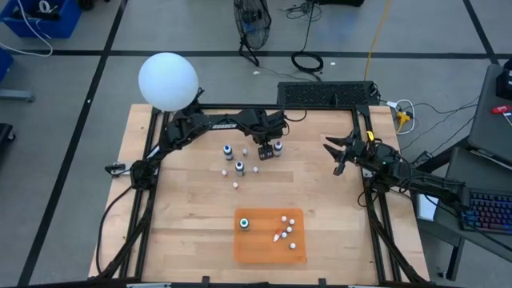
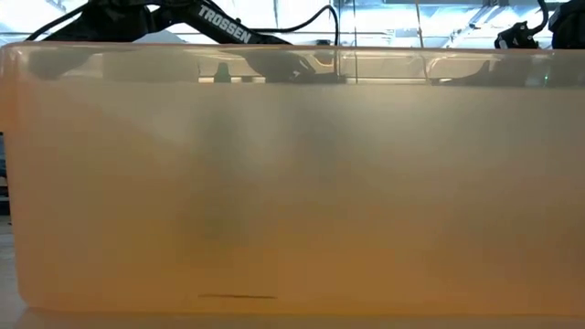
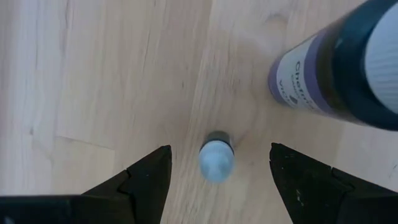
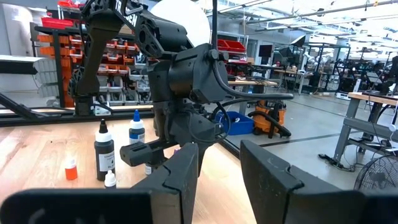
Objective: Pick & Place food coloring
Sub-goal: Put the small black food coloring bottle into the orange container
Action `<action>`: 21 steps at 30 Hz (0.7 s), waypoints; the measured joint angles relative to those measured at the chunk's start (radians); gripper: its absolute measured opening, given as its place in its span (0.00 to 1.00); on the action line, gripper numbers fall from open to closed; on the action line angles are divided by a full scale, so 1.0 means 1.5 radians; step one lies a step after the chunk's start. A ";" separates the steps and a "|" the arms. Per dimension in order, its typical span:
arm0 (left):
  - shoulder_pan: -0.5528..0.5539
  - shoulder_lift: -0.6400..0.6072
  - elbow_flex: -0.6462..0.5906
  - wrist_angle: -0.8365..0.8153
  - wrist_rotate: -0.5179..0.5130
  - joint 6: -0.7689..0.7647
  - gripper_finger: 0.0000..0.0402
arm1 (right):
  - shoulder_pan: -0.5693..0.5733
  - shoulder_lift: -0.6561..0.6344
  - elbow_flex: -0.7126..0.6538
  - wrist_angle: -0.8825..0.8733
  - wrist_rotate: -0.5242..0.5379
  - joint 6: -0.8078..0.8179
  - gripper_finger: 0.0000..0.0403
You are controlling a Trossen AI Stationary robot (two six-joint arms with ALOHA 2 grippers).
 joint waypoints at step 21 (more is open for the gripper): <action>0.003 0.000 0.000 0.000 0.001 -0.003 0.32 | 0.000 0.000 0.000 0.000 0.000 0.000 0.27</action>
